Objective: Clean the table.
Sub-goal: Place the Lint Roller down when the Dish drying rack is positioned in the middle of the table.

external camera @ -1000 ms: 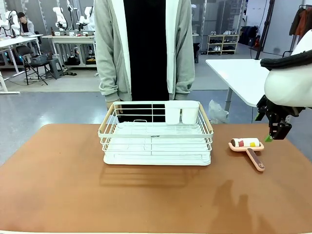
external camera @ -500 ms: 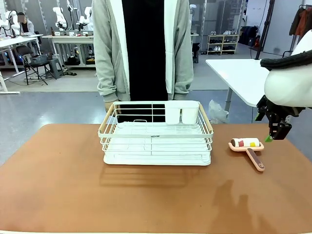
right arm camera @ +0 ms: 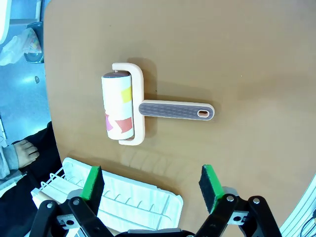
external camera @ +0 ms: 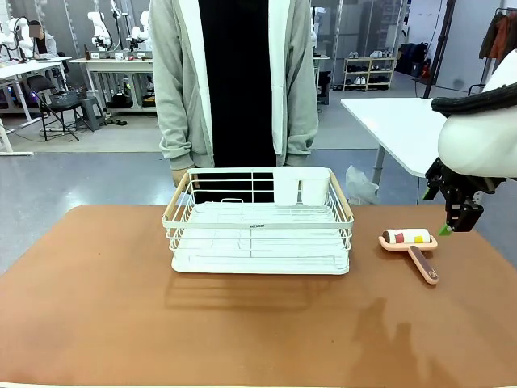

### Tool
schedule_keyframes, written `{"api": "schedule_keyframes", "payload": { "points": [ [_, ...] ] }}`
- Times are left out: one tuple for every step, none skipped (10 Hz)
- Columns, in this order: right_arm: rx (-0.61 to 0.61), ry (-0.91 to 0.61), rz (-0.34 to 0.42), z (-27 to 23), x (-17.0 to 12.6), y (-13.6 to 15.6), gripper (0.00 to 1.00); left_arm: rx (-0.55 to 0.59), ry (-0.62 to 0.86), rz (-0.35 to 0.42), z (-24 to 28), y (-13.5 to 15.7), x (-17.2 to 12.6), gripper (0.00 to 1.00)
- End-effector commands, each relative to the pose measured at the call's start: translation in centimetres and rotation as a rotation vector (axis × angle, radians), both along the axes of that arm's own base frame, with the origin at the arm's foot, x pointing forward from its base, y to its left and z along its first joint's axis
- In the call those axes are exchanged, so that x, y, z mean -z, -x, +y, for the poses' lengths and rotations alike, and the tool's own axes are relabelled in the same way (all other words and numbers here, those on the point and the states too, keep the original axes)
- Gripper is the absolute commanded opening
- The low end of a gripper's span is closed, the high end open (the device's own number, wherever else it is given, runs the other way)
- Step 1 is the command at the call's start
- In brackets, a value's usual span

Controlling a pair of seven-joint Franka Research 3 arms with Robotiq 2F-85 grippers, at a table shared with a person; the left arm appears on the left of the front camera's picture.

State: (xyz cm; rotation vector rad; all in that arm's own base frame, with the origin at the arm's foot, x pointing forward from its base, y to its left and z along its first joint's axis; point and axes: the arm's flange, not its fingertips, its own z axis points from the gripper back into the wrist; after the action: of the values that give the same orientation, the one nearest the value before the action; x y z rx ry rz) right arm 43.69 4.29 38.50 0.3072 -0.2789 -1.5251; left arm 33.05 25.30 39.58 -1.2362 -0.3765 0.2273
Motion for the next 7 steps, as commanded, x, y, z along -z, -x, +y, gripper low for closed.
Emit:
{"api": "schedule_keyframes", "payload": {
  "points": [
    [-0.001, 0.000, -0.011, 0.05, 0.02, -0.08, 1.00, 0.004, 0.013, -0.021, 0.13, 0.23, -0.05, 1.00],
    [-0.001, 0.000, -0.011, 0.05, 0.02, -0.08, 1.00, 0.004, 0.013, -0.021, 0.13, 0.23, -0.05, 1.00],
    [-0.001, 0.000, -0.011, 0.05, 0.02, -0.08, 1.00, 0.004, 0.013, -0.021, 0.13, 0.23, -0.05, 1.00],
    [-0.001, 0.000, -0.011, 0.05, 0.02, -0.08, 1.00, 0.004, 0.013, -0.021, 0.13, 0.23, -0.05, 1.00],
    [-0.001, 0.000, -0.011, 0.05, 0.02, -0.08, 1.00, 0.004, 0.013, -0.021, 0.13, 0.23, -0.05, 1.00],
    [-0.001, 0.000, -0.011, 0.05, 0.02, -0.08, 1.00, 0.004, 0.013, -0.021, 0.13, 0.23, -0.05, 1.00],
    [-0.001, 0.000, -0.011, 0.05, 0.02, -0.08, 1.00, 0.004, 0.013, -0.021, 0.13, 0.23, -0.05, 1.00]
  ]
}}
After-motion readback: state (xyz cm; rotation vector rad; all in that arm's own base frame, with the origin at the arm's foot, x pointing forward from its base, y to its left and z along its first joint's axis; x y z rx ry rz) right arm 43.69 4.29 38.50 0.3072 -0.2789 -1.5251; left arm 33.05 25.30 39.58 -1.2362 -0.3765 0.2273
